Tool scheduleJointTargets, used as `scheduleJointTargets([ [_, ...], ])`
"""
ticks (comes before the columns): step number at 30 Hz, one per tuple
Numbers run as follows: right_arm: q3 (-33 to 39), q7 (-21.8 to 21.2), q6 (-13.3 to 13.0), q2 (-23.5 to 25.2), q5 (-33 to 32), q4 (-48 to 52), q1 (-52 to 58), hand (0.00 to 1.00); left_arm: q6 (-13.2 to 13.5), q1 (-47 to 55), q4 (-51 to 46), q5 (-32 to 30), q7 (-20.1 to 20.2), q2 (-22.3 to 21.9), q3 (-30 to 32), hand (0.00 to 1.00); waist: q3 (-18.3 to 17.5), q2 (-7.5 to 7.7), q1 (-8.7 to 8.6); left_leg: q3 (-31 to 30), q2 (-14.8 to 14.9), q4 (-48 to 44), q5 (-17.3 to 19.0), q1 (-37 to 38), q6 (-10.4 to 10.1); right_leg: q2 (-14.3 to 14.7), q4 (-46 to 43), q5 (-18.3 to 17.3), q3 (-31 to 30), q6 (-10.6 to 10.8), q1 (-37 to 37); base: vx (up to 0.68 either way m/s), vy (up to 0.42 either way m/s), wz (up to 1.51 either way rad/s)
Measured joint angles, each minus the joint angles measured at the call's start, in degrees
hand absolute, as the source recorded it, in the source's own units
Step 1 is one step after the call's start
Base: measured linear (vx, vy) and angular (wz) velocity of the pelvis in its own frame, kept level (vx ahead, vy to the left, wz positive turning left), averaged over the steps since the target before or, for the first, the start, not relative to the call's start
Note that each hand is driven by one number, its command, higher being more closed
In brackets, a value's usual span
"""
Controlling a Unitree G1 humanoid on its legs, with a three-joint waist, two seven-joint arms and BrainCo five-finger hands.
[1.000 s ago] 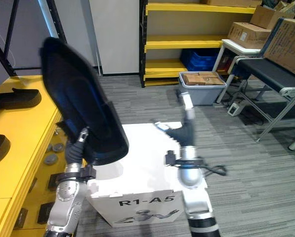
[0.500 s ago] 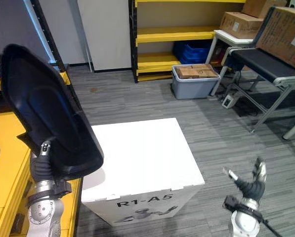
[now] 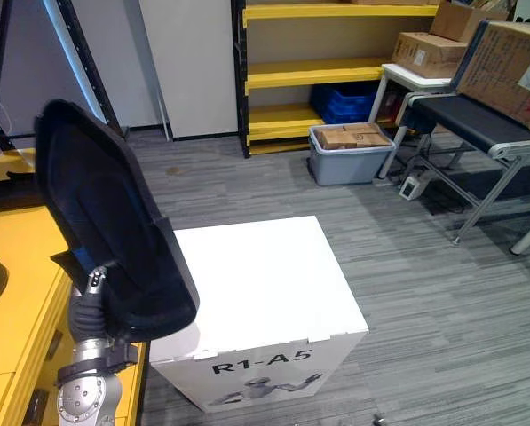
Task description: Walk over and take plastic housings, then place them on the shelf
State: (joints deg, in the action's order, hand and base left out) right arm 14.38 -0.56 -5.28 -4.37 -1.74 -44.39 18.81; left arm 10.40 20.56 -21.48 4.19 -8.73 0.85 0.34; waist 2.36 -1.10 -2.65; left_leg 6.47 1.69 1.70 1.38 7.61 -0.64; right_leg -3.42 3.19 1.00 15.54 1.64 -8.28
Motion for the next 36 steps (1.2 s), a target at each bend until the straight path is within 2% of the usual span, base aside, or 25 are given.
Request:
scheduleJointTargets([
  [4, -2.39, -0.76, 0.12, 0.23, 0.05, -0.59, -0.79, 0.00, -0.02, 0.09, 1.38, 0.00, 0.23, 0.51, -1.16, 1.00, -0.02, 0.11, 0.13, -2.30, -0.42, 0.19, -0.68, 0.40, 0.13, -0.39, 0.02, -0.20, 2.56, 0.12, -1.38, -0.05, -0.010, 0.32],
  [8, -4.63, -0.65, 0.16, -0.49, 0.57, -3.08, -2.45, 0.00, -0.03, 0.26, 1.36, 0.01, 0.29, 0.44, -2.75, 1.00, 0.35, 0.52, 1.38, -6.37, -1.06, 0.44, -1.63, -0.94, 0.19, -1.01, -0.88, -1.21, 6.23, 0.21, -1.63, -0.04, -0.019, 0.54],
  [11, -7.69, 0.26, 0.20, -1.40, 0.98, -4.28, -5.22, 0.00, -0.03, -0.39, 1.18, 0.03, 0.00, 0.48, -3.51, 1.00, 1.27, 0.60, 2.66, -11.53, -1.84, -1.36, -2.64, -3.72, 0.03, -1.63, -2.29, -1.95, 11.39, 0.18, -1.43, -0.04, -0.042, 0.91],
  [12, -9.27, 0.76, 0.19, -1.88, 1.38, -4.39, -7.28, 0.00, -0.03, -1.20, 1.16, 0.12, -0.23, 0.38, -4.15, 1.00, 2.33, 0.65, 3.67, -13.99, -2.28, -2.70, -3.03, -5.75, -0.26, -1.92, -3.16, -2.39, 13.94, -0.02, -0.92, -0.08, -0.029, 0.87],
  [14, -10.42, 1.24, 0.14, -2.16, 1.74, -5.15, -10.03, 0.00, -0.03, -2.25, 0.93, 0.17, -0.57, 0.14, -4.60, 1.00, 3.35, 0.56, 3.82, -15.64, -2.56, -3.45, -3.28, -8.16, -0.67, -2.43, -4.51, -2.95, 17.25, -0.29, -0.17, -0.11, -0.015, 1.05],
  [15, -10.46, 1.91, 0.13, -1.94, 2.33, -6.08, -12.56, 0.00, -0.03, -3.25, 0.36, 0.28, -1.07, 0.14, -4.59, 1.00, 3.48, 0.91, 4.08, -7.99, -0.75, -5.10, -1.70, -10.90, 0.59, -3.09, -4.81, -2.97, 20.64, -0.45, 1.08, -0.11, 0.007, 1.11],
  [16, -10.53, 2.13, 0.11, -1.98, 2.73, -6.14, -13.26, 0.00, -0.03, -3.98, 0.29, 0.35, -1.07, 0.09, -4.81, 1.00, 3.75, 1.17, 4.11, -3.45, 0.50, -8.47, -0.70, -12.79, 1.23, -3.66, -5.21, -2.99, 22.03, -0.51, 1.47, -0.09, 0.028, 1.08],
  [17, -10.74, 2.43, 0.24, -2.17, 3.11, -6.59, -14.20, 0.00, -0.03, -4.97, 0.20, 0.38, -1.09, -0.01, -5.43, 1.00, 3.86, 1.01, 4.34, 2.93, 2.78, -14.60, 1.19, -15.23, 1.98, -4.71, -6.32, -3.11, 23.67, -0.67, 1.97, 0.00, 0.079, 0.86],
  [18, -10.85, 2.93, 0.41, -2.79, 3.12, -6.83, -14.34, 0.00, 0.00, -5.91, 0.10, 0.84, -1.11, -0.11, -6.43, 1.00, 3.77, 0.70, 4.39, 9.92, 5.62, -21.55, 3.20, -16.17, 3.26, -5.78, -7.55, -3.28, 25.47, -0.53, 1.84, 0.04, 0.135, 0.97],
  [19, -10.91, 3.28, 0.43, -3.92, 3.12, -6.55, -14.21, 0.00, 0.04, -7.25, 0.11, 1.28, -1.12, -0.33, -7.67, 1.00, 3.49, -0.85, 4.05, 14.49, 7.74, -25.13, 3.74, -16.14, 3.59, -6.32, -10.18, -4.70, 27.54, 0.79, 1.41, 0.06, 0.184, 0.96],
  [21, -11.00, 3.64, 0.55, -4.37, 3.12, -6.47, -13.35, 0.00, 0.05, -10.85, 0.29, 1.31, -1.07, 0.28, -9.93, 1.00, 3.93, -1.30, 2.47, 16.29, 6.36, -25.05, 3.90, -17.43, 3.92, -7.12, -11.98, -6.59, 28.99, 0.97, 1.30, 0.02, 0.159, 1.44],
  [22, -10.95, 3.70, 0.56, -4.47, 3.07, -6.49, -13.11, 0.00, 0.19, -13.26, 0.25, 1.33, -1.15, 0.28, -11.63, 1.00, 3.78, -1.29, 1.50, 13.64, 3.00, -16.87, 2.62, -16.23, 3.20, -7.24, -11.03, -6.82, 31.12, 1.30, 1.00, -0.03, 0.142, 2.10],
  [23, -9.86, 3.87, 0.58, -3.08, 3.06, -7.05, -13.12, 0.00, 0.30, -15.10, 0.49, 1.32, -1.31, 0.45, -12.52, 1.00, 4.33, 0.48, 0.80, 15.83, 1.56, -13.75, 3.99, -14.22, 4.67, -9.81, -10.25, -5.81, 34.76, 1.31, 0.49, -0.02, 0.114, 1.76],
  [24, -9.89, 3.90, 0.57, -2.94, 3.05, -6.88, -13.49, 0.00, 0.30, -15.21, 0.48, 1.31, -1.54, 0.20, -12.92, 1.00, 4.23, 0.05, 0.90, 17.01, 2.64, -14.62, 3.83, -13.62, 4.40, -9.70, -10.34, -5.69, 35.91, 1.57, 0.10, 0.04, 0.037, 1.22],
  [25, -9.96, 3.89, 0.63, -2.56, 3.03, -7.14, -13.82, 0.00, 0.44, -15.38, 1.14, 1.36, -2.34, -0.24, -13.10, 1.00, 4.33, -0.76, 1.18, 16.05, 2.42, -12.98, 2.39, -12.26, 3.12, -9.74, -11.04, -5.40, 36.77, 1.74, -1.04, 0.08, 0.036, 0.58],
  [27, -10.13, 3.84, 0.49, -1.58, 3.05, -6.85, -13.95, 0.00, 0.34, -15.31, 1.88, 1.36, -2.79, 0.14, -13.20, 1.00, 4.10, -0.83, 2.21, 15.87, 1.08, -11.11, 2.11, -11.13, 3.44, -10.32, -10.49, -4.39, 36.75, 2.26, -1.38, 0.06, 0.091, 0.26],
  [32, -9.93, 3.88, 0.63, -1.07, 3.33, -8.02, -13.66, 0.00, 0.17, -15.31, 2.74, 1.30, -2.46, 0.18, -15.16, 1.00, 3.85, -0.85, 2.08, 16.88, -1.99, -6.33, 1.45, -8.98, 4.31, -13.83, -13.55, -3.71, 35.39, 3.05, -0.60, 0.03, 0.129, -0.06],
  [34, -9.92, 3.81, 0.70, -1.04, 3.37, -7.95, -12.67, 0.00, 0.15, -15.27, 2.82, 1.21, -2.02, 0.14, -16.40, 1.00, 3.84, -0.85, 1.48, 16.29, -3.21, -4.91, 1.43, -8.11, 4.40, -15.75, -16.62, -3.77, 34.32, 3.02, -0.05, 0.04, 0.185, 0.09],
  [36, -9.20, 3.81, 0.70, -0.94, 3.27, -6.12, -12.07, 0.00, 0.14, -15.33, 3.23, 1.16, -1.80, 0.44, -17.94, 1.00, 3.82, -0.83, 0.42, 13.65, -4.17, -4.50, 1.59, -7.36, 5.40, -18.27, -25.41, -4.38, 24.35, -1.17, 3.51, 0.05, 0.192, 0.49],
])
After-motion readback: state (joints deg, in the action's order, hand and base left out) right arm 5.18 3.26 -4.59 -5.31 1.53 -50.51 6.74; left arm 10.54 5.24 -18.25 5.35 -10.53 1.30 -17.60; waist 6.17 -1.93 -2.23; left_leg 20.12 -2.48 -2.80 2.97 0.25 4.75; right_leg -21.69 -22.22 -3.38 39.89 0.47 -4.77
